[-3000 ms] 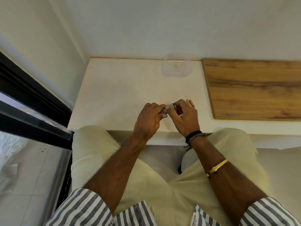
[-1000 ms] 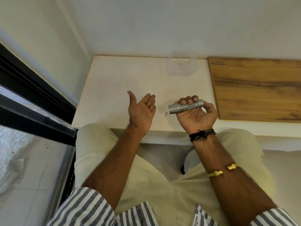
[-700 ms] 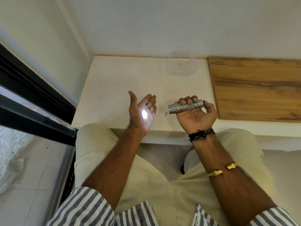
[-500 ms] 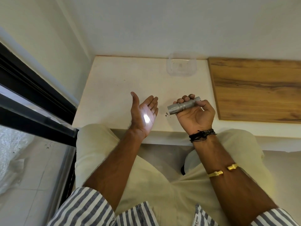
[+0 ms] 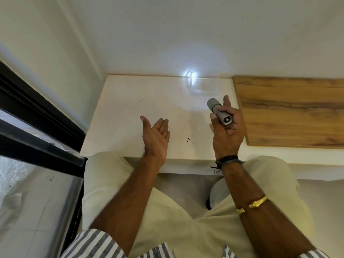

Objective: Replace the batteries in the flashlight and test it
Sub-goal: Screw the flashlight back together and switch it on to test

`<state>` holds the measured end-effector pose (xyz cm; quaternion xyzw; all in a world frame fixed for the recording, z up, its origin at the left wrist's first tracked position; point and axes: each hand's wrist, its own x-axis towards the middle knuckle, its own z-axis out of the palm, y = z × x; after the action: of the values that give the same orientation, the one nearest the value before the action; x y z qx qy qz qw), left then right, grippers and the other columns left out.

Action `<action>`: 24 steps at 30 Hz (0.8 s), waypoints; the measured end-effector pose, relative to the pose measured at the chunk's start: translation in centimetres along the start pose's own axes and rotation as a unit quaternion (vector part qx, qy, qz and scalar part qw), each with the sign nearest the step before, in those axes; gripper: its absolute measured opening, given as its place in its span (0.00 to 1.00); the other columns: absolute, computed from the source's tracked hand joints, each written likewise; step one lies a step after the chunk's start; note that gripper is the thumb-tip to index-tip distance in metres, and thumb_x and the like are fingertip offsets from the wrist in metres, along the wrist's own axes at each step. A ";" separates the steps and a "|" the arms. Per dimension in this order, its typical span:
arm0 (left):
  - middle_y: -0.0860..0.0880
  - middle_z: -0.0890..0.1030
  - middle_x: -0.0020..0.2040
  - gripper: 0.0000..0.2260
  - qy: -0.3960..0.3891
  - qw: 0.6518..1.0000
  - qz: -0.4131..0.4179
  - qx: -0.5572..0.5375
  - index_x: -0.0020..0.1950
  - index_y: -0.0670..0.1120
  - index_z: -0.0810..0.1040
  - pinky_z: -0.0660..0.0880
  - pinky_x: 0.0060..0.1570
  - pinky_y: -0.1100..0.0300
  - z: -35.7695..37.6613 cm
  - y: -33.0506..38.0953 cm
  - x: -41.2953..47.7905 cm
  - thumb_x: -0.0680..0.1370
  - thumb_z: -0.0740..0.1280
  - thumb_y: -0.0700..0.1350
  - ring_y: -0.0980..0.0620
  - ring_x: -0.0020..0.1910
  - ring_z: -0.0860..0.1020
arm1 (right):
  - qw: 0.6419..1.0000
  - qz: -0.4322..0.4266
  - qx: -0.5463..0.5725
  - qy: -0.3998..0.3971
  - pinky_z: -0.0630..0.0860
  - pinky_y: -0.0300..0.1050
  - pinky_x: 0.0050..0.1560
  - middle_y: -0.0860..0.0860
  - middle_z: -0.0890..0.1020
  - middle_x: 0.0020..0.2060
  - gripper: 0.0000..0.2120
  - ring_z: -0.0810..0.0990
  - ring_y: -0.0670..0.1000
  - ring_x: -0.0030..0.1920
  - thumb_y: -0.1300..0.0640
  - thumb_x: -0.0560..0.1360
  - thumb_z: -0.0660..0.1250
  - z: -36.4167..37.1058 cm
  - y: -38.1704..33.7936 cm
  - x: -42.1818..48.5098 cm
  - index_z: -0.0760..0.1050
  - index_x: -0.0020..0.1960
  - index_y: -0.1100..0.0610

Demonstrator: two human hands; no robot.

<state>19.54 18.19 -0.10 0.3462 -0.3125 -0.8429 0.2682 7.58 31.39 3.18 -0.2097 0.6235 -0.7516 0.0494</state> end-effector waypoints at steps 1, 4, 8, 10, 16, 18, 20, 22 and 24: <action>0.43 0.65 0.77 0.42 0.001 1.000 0.001 0.001 0.78 0.43 0.60 0.56 0.76 0.48 0.0 0.0 0.0 0.76 0.45 0.73 0.43 0.77 0.62 | 1.000 0.003 0.012 -0.003 0.71 0.76 0.64 0.51 0.78 0.67 0.12 0.73 0.51 0.73 0.69 0.76 0.71 0.0 -0.1 0.1 0.77 0.56 0.57; 0.43 0.65 0.77 0.42 0.004 1.000 0.003 -0.003 0.78 0.43 0.60 0.56 0.77 0.48 0.0 0.0 -0.1 0.77 0.45 0.73 0.43 0.77 0.62 | 0.999 0.037 0.039 -0.003 0.72 0.76 0.63 0.57 0.81 0.64 0.12 0.79 0.56 0.68 0.65 0.76 0.72 -0.2 -0.1 0.2 0.77 0.57 0.54; 0.43 0.64 0.78 0.43 0.010 1.000 0.001 -0.015 0.78 0.42 0.60 0.55 0.77 0.50 -0.1 0.3 -0.1 0.76 0.46 0.73 0.45 0.77 0.61 | 0.994 0.109 0.007 0.016 0.80 0.66 0.59 0.60 0.84 0.56 0.11 0.83 0.58 0.58 0.61 0.76 0.72 -0.6 0.4 0.4 0.77 0.58 0.56; 0.43 0.64 0.78 0.43 0.011 1.000 0.002 -0.021 0.79 0.41 0.59 0.55 0.77 0.50 -0.1 0.5 0.0 0.76 0.46 0.73 0.45 0.78 0.61 | 0.991 0.108 -0.071 0.035 0.82 0.58 0.55 0.54 0.85 0.51 0.10 0.84 0.52 0.53 0.59 0.76 0.72 -0.7 0.8 0.3 0.78 0.56 0.55; 0.43 0.65 0.78 0.42 0.018 1.000 0.010 -0.002 0.79 0.43 0.60 0.55 0.77 0.48 0.0 0.2 -0.2 0.77 0.44 0.72 0.43 0.77 0.62 | 0.996 0.013 -0.079 0.030 0.81 0.60 0.56 0.43 0.84 0.55 0.10 0.83 0.46 0.58 0.63 0.77 0.72 -0.3 0.4 -0.2 0.79 0.58 0.60; 0.44 0.64 0.78 0.41 0.014 1.000 0.010 0.001 0.79 0.44 0.59 0.55 0.77 0.48 0.0 0.2 -0.2 0.77 0.44 0.72 0.43 0.77 0.62 | 1.000 0.018 -0.010 0.019 0.78 0.64 0.61 0.50 0.82 0.63 0.11 0.80 0.52 0.66 0.66 0.77 0.72 -0.3 0.4 0.0 0.79 0.58 0.60; 0.44 0.64 0.78 0.41 0.010 1.000 0.009 0.002 0.79 0.44 0.59 0.55 0.76 0.48 -0.1 0.2 -0.2 0.77 0.43 0.72 0.43 0.77 0.62 | 0.995 0.064 0.072 0.028 0.80 0.59 0.57 0.54 0.81 0.65 0.13 0.80 0.56 0.66 0.65 0.77 0.72 -0.1 0.2 0.3 0.78 0.60 0.59; 0.44 0.64 0.78 0.41 0.004 1.000 0.006 0.007 0.79 0.44 0.60 0.55 0.76 0.49 0.0 0.2 -0.3 0.77 0.43 0.72 0.44 0.77 0.62 | 0.980 0.127 0.148 0.040 0.81 0.52 0.55 0.56 0.81 0.64 0.12 0.81 0.58 0.65 0.61 0.77 0.71 0.0 0.2 0.4 0.77 0.60 0.58; 0.43 0.64 0.78 0.42 0.003 1.000 0.000 0.006 0.78 0.43 0.60 0.55 0.76 0.50 0.0 0.3 -0.3 0.76 0.44 0.73 0.45 0.77 0.62 | 0.951 0.198 0.233 0.048 0.80 0.53 0.59 0.56 0.82 0.63 0.09 0.81 0.58 0.65 0.61 0.80 0.68 -0.2 0.5 0.4 0.77 0.60 0.56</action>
<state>19.76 18.20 0.23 0.3500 -0.3166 -0.8403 0.2668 7.02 31.36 2.79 -0.0284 0.4615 -0.8602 0.2153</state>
